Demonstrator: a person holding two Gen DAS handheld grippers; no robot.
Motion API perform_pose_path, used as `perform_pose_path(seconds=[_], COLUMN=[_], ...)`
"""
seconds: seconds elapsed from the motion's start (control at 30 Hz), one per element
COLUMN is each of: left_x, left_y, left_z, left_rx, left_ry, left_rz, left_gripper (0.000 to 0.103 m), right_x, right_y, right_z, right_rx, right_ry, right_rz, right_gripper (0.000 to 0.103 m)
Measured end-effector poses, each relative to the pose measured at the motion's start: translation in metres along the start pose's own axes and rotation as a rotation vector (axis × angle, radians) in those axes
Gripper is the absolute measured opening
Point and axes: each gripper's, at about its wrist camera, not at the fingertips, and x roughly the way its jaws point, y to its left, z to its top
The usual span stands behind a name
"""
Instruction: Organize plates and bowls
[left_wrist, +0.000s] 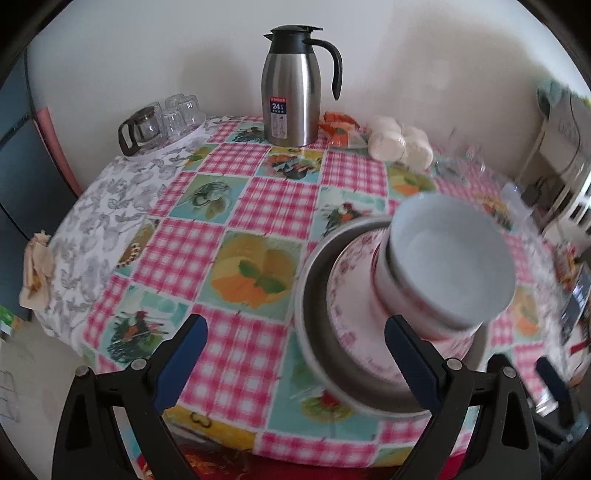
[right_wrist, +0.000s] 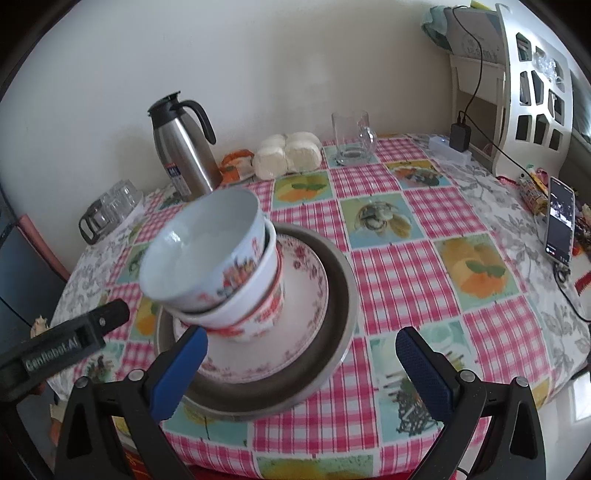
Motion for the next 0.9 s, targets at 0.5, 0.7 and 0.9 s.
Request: perform_pose_path(seconds=[0.5,0.7,0.9], left_x=[0.009,0.01,0.013], left_y=[-0.015,-0.01,-0.011], left_z=[-0.037,-0.038,-0.037], left_rx=[0.107,0.08,0.084], left_ry=[0.091,0.1,0.109], left_rz=[0.075,0.079,0.081], left_gripper=[0.097,0.097,0.097], right_x=[0.009,0.01,0.013], right_y=[-0.01,-0.014,-0.016], right_z=[-0.023,-0.027,-0.027], right_rx=[-0.024,-0.023,-0.022], right_ry=[0.066,0.083,0.096], right_rz=[-0.061,-0.072,-0.078], right_gripper=[0.103,0.103,0.103])
